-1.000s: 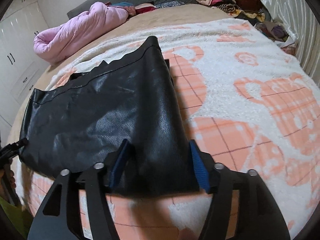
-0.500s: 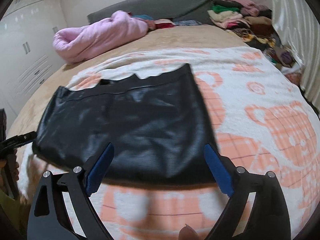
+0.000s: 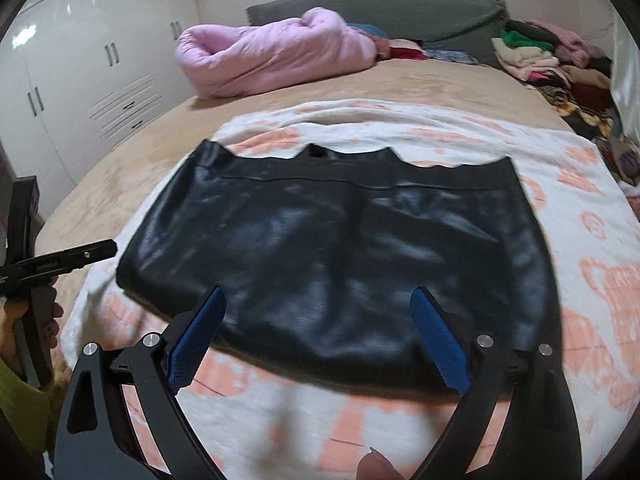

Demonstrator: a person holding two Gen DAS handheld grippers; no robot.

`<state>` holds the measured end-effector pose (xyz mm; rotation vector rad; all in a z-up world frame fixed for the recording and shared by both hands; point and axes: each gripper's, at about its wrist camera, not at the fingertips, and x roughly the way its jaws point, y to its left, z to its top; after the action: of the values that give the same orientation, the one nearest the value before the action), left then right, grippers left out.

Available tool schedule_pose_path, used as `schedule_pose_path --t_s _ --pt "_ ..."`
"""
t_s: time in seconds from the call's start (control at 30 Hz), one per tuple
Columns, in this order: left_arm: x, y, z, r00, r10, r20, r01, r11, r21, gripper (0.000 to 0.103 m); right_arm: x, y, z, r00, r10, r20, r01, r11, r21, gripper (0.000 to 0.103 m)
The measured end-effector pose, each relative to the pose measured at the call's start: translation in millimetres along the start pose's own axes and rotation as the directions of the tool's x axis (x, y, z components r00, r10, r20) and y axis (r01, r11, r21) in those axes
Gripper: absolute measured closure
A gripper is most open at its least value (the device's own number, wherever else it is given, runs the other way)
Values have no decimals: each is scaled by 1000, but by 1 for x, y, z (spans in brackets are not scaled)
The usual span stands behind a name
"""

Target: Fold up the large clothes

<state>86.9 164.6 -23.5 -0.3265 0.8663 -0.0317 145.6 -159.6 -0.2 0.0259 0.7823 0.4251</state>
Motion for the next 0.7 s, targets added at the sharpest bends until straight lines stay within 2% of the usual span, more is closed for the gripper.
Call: schedule_pose_path --t_s 0.13,0.17,0.2,0.23,0.27,0.37,0.53,0.7 --pt "-6 9 -3 1000 6 5 -6 1000 -10 9 7 21 5 1000 14 2 -13 999 -40 12" --pt "-8 11 -4 1000 4 6 -4 1000 -13 9 9 25 5 1000 12 3 -12 999 -45 31" --pt "-9 13 -4 1000 1 6 -1 1000 -19 9 11 27 6 1000 13 -4 -13 999 -50 70" --pt "-9 14 -5 1000 -5 4 5 1000 -24 9 14 29 6 1000 2 -22 -3 999 -54 87" --pt "-8 15 -4 1000 -12 1 12 1000 -24 9 17 30 6 1000 -6 -29 5 999 -52 98" --pt "2 12 1 999 -36 -19 36 999 -25 9 23 26 4 999 -33 -43 32 999 -39 99" --pt "25 -6 13 995 -71 -77 72 997 13 9 52 16 -8 987 4 -163 -3 1000 9 99" --pt "55 -17 32 993 -31 -116 37 998 49 9 71 11 -20 979 10 -202 -2 999 38 99"
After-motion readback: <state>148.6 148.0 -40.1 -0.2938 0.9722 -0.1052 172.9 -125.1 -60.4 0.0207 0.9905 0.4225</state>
